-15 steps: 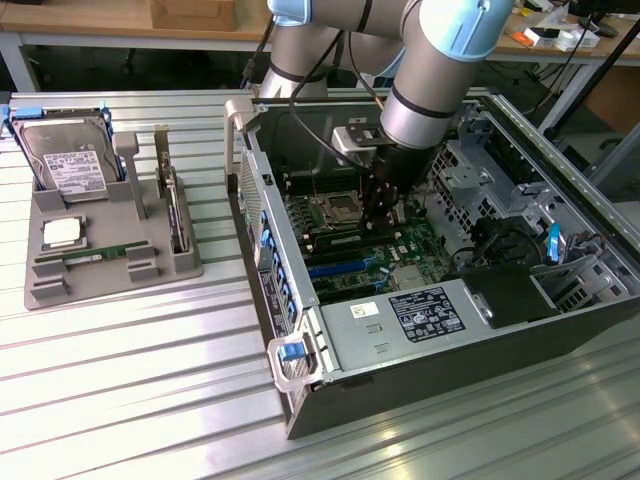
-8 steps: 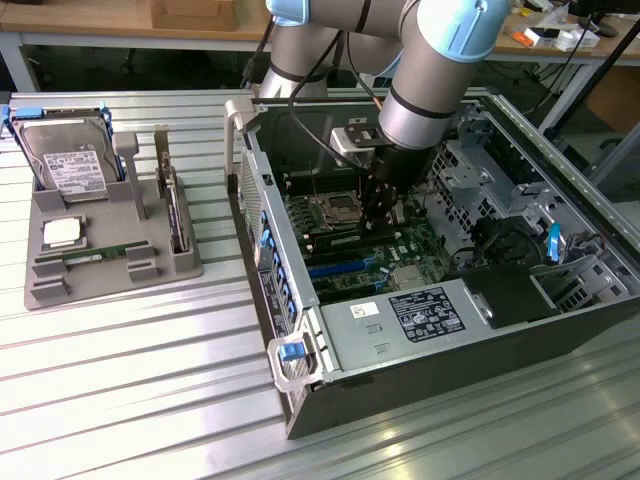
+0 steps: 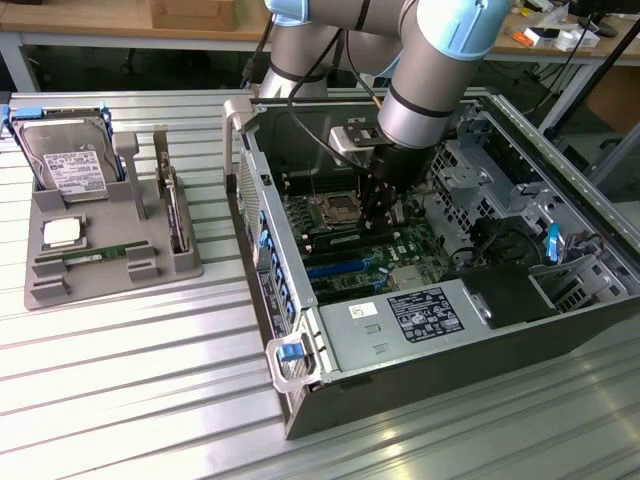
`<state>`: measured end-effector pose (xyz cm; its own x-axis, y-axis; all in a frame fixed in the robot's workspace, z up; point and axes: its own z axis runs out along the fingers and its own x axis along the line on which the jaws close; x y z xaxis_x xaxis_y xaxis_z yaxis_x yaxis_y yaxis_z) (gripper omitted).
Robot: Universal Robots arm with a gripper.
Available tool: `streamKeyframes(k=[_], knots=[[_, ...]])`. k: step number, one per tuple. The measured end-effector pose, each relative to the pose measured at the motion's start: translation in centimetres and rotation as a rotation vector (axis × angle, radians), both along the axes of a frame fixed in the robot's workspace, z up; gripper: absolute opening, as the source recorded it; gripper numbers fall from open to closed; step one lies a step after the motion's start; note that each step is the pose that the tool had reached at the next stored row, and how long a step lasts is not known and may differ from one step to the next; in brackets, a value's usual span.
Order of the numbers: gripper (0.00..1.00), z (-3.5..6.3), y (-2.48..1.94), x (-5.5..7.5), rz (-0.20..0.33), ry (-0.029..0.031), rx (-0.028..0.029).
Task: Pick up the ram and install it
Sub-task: 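Insert the ram into the slot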
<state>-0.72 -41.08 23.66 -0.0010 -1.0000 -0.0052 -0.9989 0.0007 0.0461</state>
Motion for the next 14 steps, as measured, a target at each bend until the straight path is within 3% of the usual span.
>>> streamKeyframes(k=[14], knots=[[0.12,-0.19,-0.24,0.00,-0.003,0.0008,-0.0001]])
